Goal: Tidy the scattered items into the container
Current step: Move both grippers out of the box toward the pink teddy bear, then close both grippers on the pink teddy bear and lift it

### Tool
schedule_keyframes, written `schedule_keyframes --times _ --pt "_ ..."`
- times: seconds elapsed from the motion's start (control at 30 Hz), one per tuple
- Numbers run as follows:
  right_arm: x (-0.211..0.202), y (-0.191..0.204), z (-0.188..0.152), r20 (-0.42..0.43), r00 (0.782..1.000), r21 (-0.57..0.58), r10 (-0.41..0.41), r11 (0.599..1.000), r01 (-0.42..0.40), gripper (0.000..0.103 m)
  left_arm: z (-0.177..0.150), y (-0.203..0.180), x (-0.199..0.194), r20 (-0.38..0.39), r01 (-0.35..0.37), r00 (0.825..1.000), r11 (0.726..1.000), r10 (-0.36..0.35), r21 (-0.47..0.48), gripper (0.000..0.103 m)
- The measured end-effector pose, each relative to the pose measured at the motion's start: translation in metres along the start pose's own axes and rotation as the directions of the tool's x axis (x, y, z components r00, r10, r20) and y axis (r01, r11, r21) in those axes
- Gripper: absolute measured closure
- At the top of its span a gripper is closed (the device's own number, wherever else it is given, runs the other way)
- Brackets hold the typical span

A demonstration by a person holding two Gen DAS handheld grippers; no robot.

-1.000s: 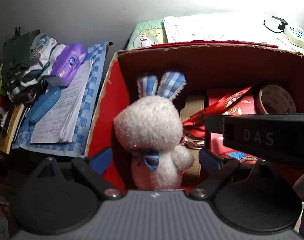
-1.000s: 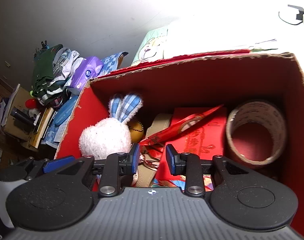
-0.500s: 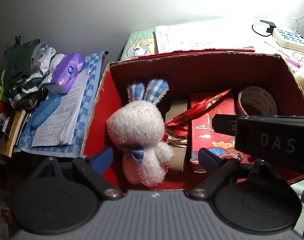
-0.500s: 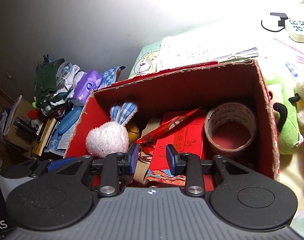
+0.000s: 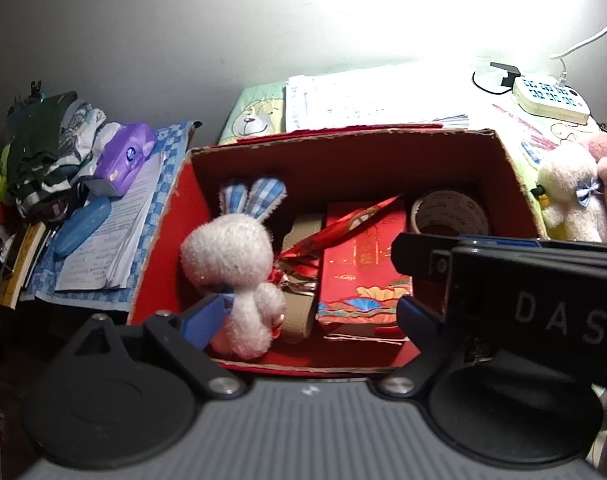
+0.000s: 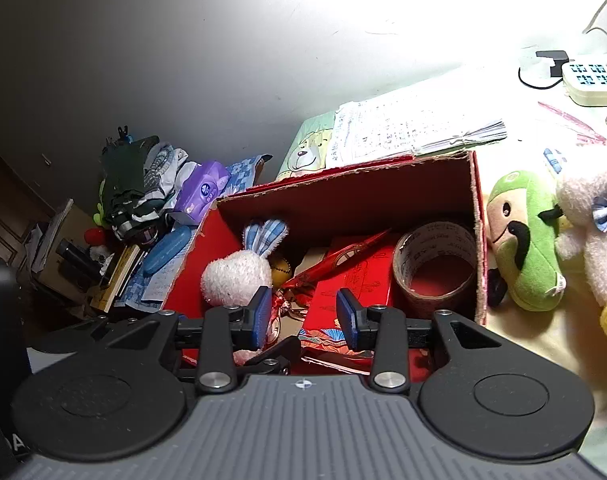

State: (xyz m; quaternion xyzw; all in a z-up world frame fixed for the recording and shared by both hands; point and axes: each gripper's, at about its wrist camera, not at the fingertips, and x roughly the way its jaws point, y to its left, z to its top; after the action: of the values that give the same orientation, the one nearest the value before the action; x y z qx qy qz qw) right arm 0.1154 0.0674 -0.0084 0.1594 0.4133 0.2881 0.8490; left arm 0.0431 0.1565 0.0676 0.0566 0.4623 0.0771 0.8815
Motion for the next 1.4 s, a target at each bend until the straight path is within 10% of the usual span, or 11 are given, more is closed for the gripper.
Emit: schedule_keyframes --times 0.9,1.4 --pt "-0.143 -0.192 0.018 0.238 0.965 0.271 -0.113 0.961 0.046 0.063 0.045 -0.173 -0.030 0.033 0.317 0.946 0.944 -0.321 0.097 0.022" --pt "-0.119 -0.282 0.022 0.152 0.985 0.442 -0.087 0.897 0.011 0.062 0.079 -0.232 0.033 -0.093 0.417 0.905 0.909 -0.414 0.015 0.023"
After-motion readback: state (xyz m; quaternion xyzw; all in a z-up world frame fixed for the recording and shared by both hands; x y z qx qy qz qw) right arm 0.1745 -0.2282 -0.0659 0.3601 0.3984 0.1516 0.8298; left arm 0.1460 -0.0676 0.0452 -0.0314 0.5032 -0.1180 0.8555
